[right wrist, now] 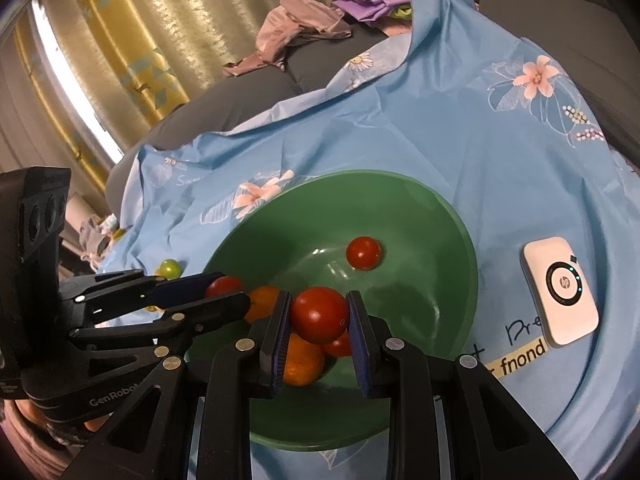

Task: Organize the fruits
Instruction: 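Open both tools to drop the tomatoes into the green bowl, then move both open tools back toward the apricots and plums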

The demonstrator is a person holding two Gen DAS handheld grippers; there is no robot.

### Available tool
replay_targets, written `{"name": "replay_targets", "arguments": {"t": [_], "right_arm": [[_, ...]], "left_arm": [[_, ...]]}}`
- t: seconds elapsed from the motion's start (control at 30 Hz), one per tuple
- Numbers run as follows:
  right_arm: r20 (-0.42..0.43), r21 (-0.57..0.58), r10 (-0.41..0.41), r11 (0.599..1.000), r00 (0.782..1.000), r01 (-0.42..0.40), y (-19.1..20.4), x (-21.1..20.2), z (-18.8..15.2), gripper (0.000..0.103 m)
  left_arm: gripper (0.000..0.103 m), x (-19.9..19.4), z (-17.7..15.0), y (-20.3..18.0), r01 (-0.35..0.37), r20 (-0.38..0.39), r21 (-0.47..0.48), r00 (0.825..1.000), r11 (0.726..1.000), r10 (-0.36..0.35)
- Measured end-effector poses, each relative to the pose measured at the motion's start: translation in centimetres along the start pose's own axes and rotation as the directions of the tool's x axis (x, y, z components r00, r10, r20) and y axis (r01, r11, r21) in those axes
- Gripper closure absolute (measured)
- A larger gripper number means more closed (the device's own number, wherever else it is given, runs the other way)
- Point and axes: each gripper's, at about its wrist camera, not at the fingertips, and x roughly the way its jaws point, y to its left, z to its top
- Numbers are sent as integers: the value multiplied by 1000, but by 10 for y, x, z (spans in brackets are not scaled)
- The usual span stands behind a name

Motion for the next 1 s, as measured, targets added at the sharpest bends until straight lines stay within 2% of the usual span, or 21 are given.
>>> {"name": "replay_targets", "arguments": {"t": [0.07, 0.17, 0.23, 0.4, 0.43, 0.47, 0.57, 0.63, 0.73, 0.83, 0.97, 1.0], "right_arm": [[-4, 6, -9, 1000, 1000, 9, -1, 0, 0, 74], [-5, 8, -15, 1000, 1000, 15, 0, -1, 0, 73], [-5, 13, -20, 1000, 1000, 20, 1, -2, 0, 69], [2, 11, -11, 1000, 1000, 11, 7, -11, -1, 68], [6, 11, -10, 1000, 1000, 10, 8, -13, -1, 67], [14, 12, -6, 1000, 1000, 6, 9, -17, -1, 67], [38, 21, -6, 1000, 999, 5, 13, -28, -1, 67], [43, 16, -8, 1000, 999, 7, 19, -32, -2, 66], [33, -9, 10, 1000, 999, -10, 33, -32, -7, 64], [0, -65, 32, 997, 1000, -32, 58, -25, -16, 63], [-39, -154, 68, 985, 997, -73, 97, -20, -25, 63], [-48, -172, 75, 982, 996, -82, 105, -18, -27, 63]], "left_arm": [[59, -2, -1, 2, -10, 6, -6, 1000, 1000, 10], [49, -7, -3, 5, -20, 10, -16, 1000, 1000, 20], [45, -11, -5, 8, -34, 15, -24, 999, 999, 34], [24, -32, -16, 18, -63, 39, -74, 997, 995, 66], [18, -36, -20, 22, -63, 38, -94, 997, 994, 67], [15, -42, -25, 29, -63, 42, -128, 997, 990, 69], [14, -60, -42, 49, -43, 60, -222, 997, 974, 58], [10, -71, -55, 63, -28, 73, -293, 996, 956, 51], [4, -90, -80, 85, 18, 111, -413, 993, 910, 31], [1, -107, -110, 106, 103, 163, -524, 986, 845, -19], [1, -136, -149, 126, 177, 247, -624, 969, 761, -23], [1, -143, -156, 128, 191, 266, -635, 964, 748, -20]]}}
